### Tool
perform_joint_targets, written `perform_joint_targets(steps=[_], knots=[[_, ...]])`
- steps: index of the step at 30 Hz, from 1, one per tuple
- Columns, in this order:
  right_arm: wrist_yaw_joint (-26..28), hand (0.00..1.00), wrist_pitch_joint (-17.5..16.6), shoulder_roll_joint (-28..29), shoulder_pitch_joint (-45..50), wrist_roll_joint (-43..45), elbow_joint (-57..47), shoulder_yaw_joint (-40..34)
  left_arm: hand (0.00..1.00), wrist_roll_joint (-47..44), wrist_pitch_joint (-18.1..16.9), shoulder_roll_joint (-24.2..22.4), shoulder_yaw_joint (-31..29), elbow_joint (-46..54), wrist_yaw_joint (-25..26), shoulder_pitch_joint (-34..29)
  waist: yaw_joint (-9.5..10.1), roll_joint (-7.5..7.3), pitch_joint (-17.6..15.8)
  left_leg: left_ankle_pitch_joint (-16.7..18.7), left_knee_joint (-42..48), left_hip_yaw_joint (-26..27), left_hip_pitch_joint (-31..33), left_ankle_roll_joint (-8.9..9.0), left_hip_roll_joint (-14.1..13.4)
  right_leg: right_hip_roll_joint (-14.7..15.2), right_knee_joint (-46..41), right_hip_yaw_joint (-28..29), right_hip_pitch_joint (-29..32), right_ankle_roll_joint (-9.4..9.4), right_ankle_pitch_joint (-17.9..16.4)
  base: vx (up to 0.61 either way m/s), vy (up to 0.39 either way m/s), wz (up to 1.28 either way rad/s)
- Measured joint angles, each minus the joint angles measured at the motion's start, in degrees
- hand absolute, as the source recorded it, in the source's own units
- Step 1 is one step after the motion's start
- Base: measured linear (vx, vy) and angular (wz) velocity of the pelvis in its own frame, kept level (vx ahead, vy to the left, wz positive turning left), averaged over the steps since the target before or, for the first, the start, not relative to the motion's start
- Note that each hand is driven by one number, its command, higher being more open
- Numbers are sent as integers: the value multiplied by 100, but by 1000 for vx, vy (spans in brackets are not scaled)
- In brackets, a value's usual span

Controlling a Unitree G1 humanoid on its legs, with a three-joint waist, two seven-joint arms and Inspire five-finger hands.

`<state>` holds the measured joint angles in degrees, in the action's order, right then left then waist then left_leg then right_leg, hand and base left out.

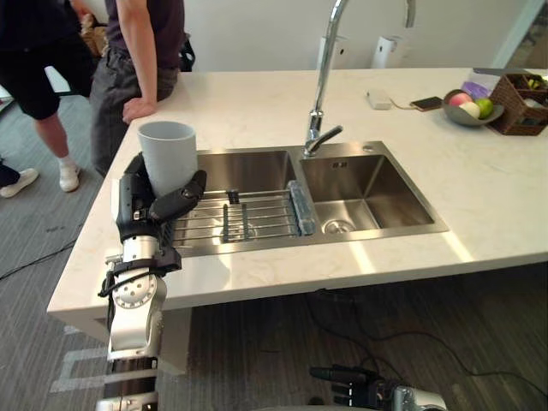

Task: Walk over to the sink, pick up the cup, carry it to the dishwasher, place the cup inside the dishwasher, then close the dishwasher door

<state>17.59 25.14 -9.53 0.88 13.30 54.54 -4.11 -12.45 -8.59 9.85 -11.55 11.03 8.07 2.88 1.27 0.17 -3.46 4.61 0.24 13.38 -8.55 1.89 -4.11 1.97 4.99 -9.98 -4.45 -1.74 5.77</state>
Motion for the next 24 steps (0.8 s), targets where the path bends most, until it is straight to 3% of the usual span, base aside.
perform_joint_targets(steps=[3, 10, 24], knots=[[-303, 100, -118, 62, 10, 9, 109, -19, 0, -227, -211, -176, -51, 322, 14, -110, 107, -4, 3, -24, 26, -67, 11, -38, 26, 59, 1, -15, -34, -19, -17, -79, -4, 13], [-700, 100, -353, 200, 160, 4, 114, -259, 0, -342, -513, -223, -205, 777, 47, -450, 123, -13, 29, -10, 59, -194, 110, -24, 48, 102, 24, -128, -37, -25, -22, -63, -8, 10], [-1087, 100, -734, 300, 410, -167, 474, -699, 0, -399, -645, -233, -219, 962, 275, -552, 198, 0, 60, -64, 68, -341, 180, -71, 113, 114, -7, -262, -47, -53, -54, -11, 2, 6]])
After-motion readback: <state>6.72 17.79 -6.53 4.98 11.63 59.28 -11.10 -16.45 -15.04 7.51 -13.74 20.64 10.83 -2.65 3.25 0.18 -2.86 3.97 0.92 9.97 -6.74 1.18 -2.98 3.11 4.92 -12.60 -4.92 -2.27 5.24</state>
